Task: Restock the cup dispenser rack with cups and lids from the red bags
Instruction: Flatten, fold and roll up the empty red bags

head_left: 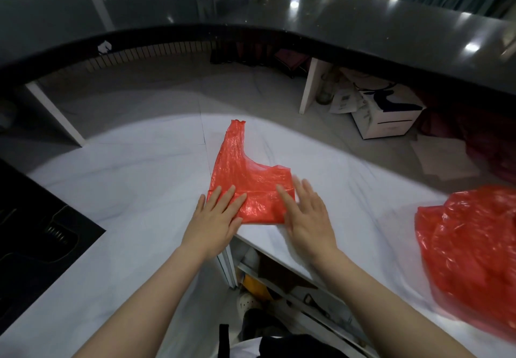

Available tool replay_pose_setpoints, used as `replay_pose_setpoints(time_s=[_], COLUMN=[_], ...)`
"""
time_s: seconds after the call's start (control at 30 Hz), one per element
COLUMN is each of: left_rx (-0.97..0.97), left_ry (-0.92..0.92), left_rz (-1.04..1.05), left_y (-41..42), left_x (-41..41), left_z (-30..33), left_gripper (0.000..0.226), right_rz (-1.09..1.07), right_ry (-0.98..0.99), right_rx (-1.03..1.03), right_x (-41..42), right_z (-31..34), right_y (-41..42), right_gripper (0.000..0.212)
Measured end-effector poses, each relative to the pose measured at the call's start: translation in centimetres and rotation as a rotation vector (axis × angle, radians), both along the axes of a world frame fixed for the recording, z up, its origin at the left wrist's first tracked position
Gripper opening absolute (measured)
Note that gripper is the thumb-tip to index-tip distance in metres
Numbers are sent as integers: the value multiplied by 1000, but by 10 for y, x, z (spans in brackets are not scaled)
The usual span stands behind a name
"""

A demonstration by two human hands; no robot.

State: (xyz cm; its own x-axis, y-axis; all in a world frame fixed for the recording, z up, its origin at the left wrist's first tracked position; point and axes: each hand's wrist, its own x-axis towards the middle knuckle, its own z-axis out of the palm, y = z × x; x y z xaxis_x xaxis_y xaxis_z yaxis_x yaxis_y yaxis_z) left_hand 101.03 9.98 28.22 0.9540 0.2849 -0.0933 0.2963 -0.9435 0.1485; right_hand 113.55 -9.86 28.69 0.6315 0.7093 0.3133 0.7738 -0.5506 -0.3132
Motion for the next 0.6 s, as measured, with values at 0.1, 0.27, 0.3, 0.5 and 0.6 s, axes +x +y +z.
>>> replay_pose_setpoints(time_s=[0.1, 0.27, 0.3, 0.5, 0.6], left_rx=[21, 2, -6, -172, -323], left_ry=[23, 28, 26, -37, -144], left_rz=[-3, 3, 4, -29, -19], left_y=[1, 2, 2, 9, 19], left_x=[2, 1, 1, -1, -11], left_z=[0, 2, 3, 8, 12], left_gripper=[65, 66, 66, 74, 70], right_rz=[180, 144, 136, 76, 54], right_ry=[10, 140, 153, 208, 271], right_rx=[-194, -377, -360, -268, -155], right_x=[6, 12, 11, 10, 10], right_z=[2, -3, -2, -2, -2], right_y=[1, 4, 4, 5, 4], right_gripper=[66, 60, 60, 64, 65])
